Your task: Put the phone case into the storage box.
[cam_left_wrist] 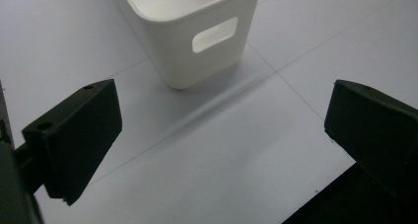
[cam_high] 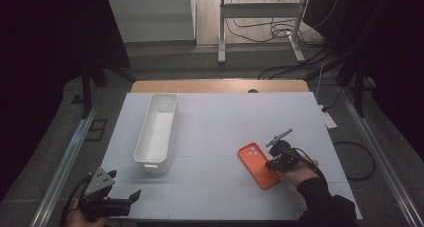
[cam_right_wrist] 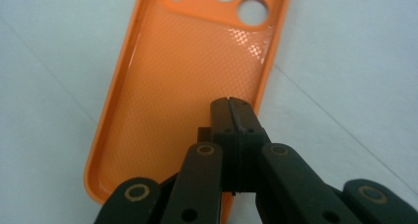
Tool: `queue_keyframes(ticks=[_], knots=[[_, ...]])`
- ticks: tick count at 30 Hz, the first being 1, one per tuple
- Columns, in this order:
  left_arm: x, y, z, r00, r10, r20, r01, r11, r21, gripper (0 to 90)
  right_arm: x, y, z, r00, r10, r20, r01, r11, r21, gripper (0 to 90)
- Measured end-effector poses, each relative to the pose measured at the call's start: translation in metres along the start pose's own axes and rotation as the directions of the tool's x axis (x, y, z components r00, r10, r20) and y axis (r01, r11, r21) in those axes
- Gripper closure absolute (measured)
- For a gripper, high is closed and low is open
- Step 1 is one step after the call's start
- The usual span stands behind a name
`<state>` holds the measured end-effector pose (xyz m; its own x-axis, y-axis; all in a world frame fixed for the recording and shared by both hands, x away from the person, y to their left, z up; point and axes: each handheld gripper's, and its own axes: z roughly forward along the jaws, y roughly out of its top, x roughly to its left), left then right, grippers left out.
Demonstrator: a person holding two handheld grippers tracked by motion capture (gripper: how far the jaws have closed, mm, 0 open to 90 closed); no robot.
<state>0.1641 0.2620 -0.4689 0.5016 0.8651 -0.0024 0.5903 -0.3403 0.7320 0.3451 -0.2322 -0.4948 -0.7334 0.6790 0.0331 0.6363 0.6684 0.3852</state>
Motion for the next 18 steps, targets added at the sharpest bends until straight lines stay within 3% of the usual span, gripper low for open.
queue_keyframes(ticks=[5, 10, 14, 18], knots=[[0.000, 0.000, 0.000, 1.0000, 0.000, 0.001, 0.000, 1.0000, 0.000, 1.9, -0.007, -0.001, -0.001, 0.9997, 0.015, 0.018, -0.015, 1.000, 0.000, 88.9], [0.000, 0.000, 0.000, 1.0000, 0.000, 0.001, 0.000, 1.0000, 0.000, 1.9, -0.004, 0.000, -0.002, 0.9998, 0.009, 0.020, -0.009, 1.000, -0.005, 88.0], [0.000, 0.000, 0.000, 1.0000, 0.000, 0.001, 0.000, 1.0000, 0.000, 1.9, -0.002, 0.001, -0.011, 0.9995, 0.032, -0.004, -0.032, 0.998, -0.052, 86.8], [0.000, 0.000, 0.000, 1.0000, 0.001, 0.001, -0.001, 1.0000, 0.000, 2.0, -0.001, 0.002, -0.021, 0.9990, 0.042, 0.014, -0.041, 0.994, -0.102, 75.6]])
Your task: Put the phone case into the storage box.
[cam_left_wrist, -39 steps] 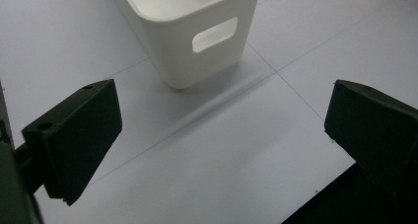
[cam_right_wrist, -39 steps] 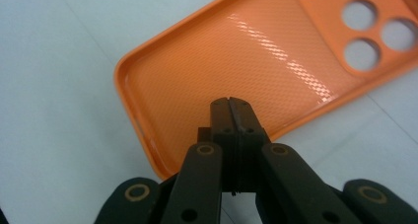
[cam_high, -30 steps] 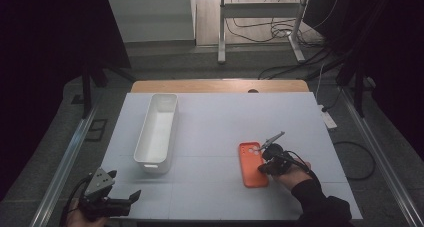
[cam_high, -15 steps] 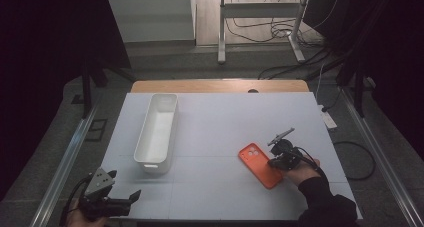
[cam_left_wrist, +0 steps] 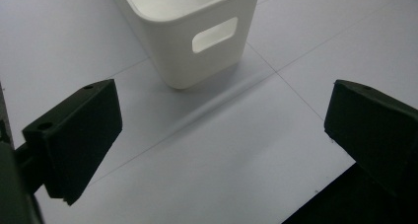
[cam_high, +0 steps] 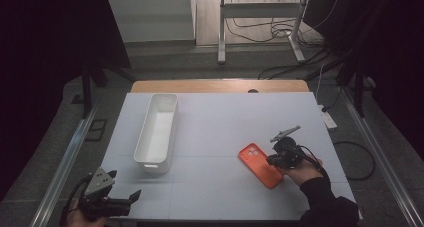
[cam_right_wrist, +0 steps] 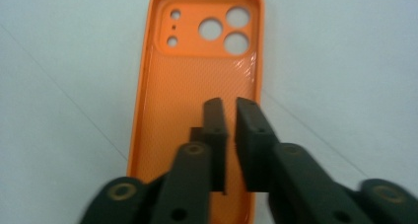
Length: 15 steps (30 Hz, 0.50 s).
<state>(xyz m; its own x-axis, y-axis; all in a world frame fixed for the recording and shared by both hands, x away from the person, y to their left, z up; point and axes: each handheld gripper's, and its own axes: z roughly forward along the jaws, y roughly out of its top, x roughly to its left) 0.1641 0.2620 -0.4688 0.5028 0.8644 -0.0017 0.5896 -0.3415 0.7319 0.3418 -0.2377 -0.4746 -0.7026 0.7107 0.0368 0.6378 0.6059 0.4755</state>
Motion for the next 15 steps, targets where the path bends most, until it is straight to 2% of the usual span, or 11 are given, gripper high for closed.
queue_keyframes(ticks=[4, 6, 8, 9, 10, 15], knots=[[0.000, 0.000, 0.000, 1.0000, 0.001, 0.000, -0.001, 1.0000, 0.001, 2.0, -0.001, 0.001, -0.008, 0.9993, 0.021, 0.031, -0.020, 0.999, -0.029, 56.9], [0.000, 0.000, 0.000, 1.0000, 0.000, 0.000, 0.000, 1.0000, 0.000, 2.0, -0.002, 0.001, -0.011, 0.9992, 0.028, 0.030, -0.027, 0.999, -0.042, 50.7], [0.000, 0.000, 0.000, 1.0000, 0.001, 0.000, -0.001, 1.0000, 0.000, 2.0, -0.005, 0.000, -0.014, 0.9986, 0.043, 0.031, -0.041, 0.997, -0.058, 39.3], [0.000, 0.000, 0.000, 1.0000, 0.002, 0.000, -0.002, 1.0000, 0.001, 2.0, -0.006, 0.000, -0.014, 0.9984, 0.049, 0.030, -0.047, 0.997, -0.062, 33.6], [0.000, 0.000, 0.000, 1.0000, 0.002, 0.000, -0.002, 1.0000, 0.001, 2.0, -0.006, 0.000, -0.014, 0.9984, 0.049, 0.030, -0.047, 0.997, -0.062, 33.6], [0.000, 0.000, 0.000, 1.0000, 0.004, 0.001, -0.004, 1.0000, 0.000, 2.1, -0.009, -0.004, -0.014, 0.9961, 0.066, 0.058, -0.062, 0.995, -0.080, 10.1]])
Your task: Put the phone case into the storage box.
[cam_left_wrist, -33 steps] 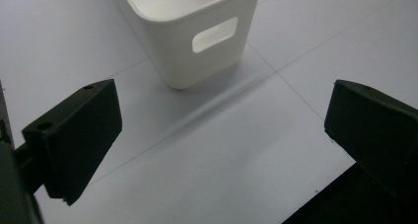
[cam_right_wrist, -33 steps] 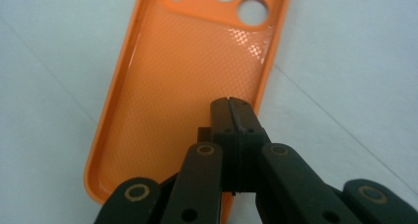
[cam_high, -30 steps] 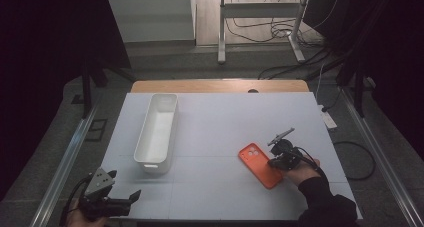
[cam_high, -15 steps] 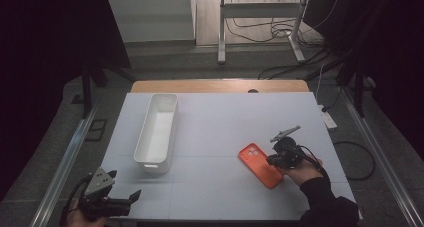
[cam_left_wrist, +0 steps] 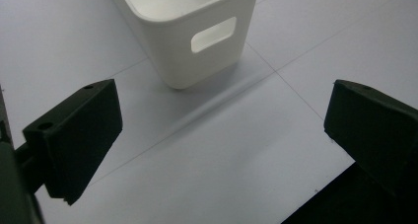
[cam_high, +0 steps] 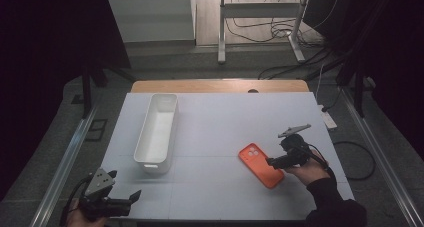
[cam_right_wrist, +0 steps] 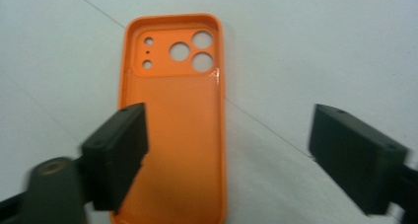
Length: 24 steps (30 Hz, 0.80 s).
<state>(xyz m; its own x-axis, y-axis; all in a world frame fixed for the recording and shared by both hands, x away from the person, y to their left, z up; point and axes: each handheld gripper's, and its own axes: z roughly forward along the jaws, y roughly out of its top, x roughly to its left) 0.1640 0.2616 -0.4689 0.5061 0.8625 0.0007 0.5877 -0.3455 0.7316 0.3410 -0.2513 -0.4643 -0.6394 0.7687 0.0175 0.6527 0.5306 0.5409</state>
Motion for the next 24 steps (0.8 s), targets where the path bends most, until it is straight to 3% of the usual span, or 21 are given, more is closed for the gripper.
queue_keyframes(ticks=[3, 9, 24], knots=[[0.000, 0.000, 0.000, 1.0000, 0.000, 0.000, 0.000, 1.0000, 0.000, 2.1, -0.001, -0.002, 0.001, 0.9998, 0.000, 0.022, 0.001, 1.000, -0.013, 0.4], [0.000, 0.000, 0.000, 1.0000, 0.001, 0.000, -0.001, 1.0000, 0.001, 2.1, -0.006, -0.008, 0.002, 0.9997, -0.023, 0.011, 0.024, 1.000, -0.013, 0.0], [0.000, 0.000, 0.000, 1.0000, 0.006, 0.001, -0.006, 1.0000, 0.005, 2.2, -0.007, -0.015, 0.021, 0.9997, -0.021, 0.015, 0.020, 0.998, 0.052, 0.0]])
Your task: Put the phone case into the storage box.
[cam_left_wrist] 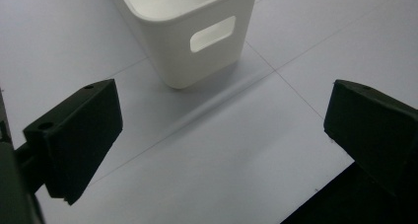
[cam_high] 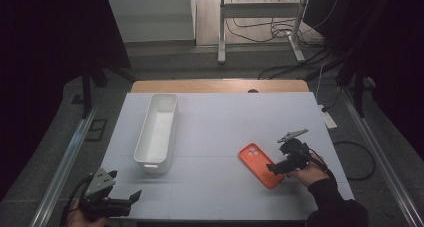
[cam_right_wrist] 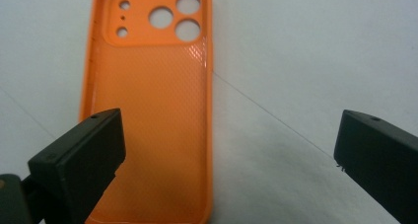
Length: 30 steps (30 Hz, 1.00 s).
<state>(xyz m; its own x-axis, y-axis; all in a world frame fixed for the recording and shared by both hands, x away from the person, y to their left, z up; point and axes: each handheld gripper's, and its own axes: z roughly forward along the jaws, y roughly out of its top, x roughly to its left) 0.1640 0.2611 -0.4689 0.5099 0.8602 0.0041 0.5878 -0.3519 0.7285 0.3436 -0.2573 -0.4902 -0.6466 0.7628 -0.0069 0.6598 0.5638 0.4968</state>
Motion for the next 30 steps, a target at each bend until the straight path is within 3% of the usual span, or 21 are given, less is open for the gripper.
queue_keyframes(ticks=[13, 19, 22, 23, 30], knots=[[0.000, 0.000, 0.000, 1.0000, 0.004, -0.001, -0.004, 1.0000, 0.003, 2.3, 0.004, -0.002, 0.021, 0.9997, -0.023, 0.012, 0.022, 0.995, 0.098, 0.0], [-0.001, 0.000, 0.001, 1.0000, 0.006, -0.002, -0.006, 1.0000, 0.004, 2.3, 0.003, -0.002, 0.022, 0.9998, -0.021, -0.006, 0.022, 0.994, 0.109, 0.0], [-0.001, 0.000, 0.001, 1.0000, 0.006, -0.002, -0.006, 1.0000, 0.004, 2.3, 0.003, -0.002, 0.021, 0.9996, -0.025, -0.013, 0.027, 0.994, 0.109, 4.4], [-0.001, 0.000, 0.001, 1.0000, 0.006, -0.002, -0.006, 1.0000, 0.004, 2.3, 0.003, -0.001, 0.018, 0.9995, -0.026, -0.017, 0.027, 0.995, 0.099, 12.7], [-0.001, 0.000, 0.001, 1.0000, 0.008, -0.001, -0.008, 1.0000, 0.006, 2.5, 0.000, 0.002, 0.011, 0.9992, -0.022, -0.033, 0.025, 0.995, 0.099, 42.1]])
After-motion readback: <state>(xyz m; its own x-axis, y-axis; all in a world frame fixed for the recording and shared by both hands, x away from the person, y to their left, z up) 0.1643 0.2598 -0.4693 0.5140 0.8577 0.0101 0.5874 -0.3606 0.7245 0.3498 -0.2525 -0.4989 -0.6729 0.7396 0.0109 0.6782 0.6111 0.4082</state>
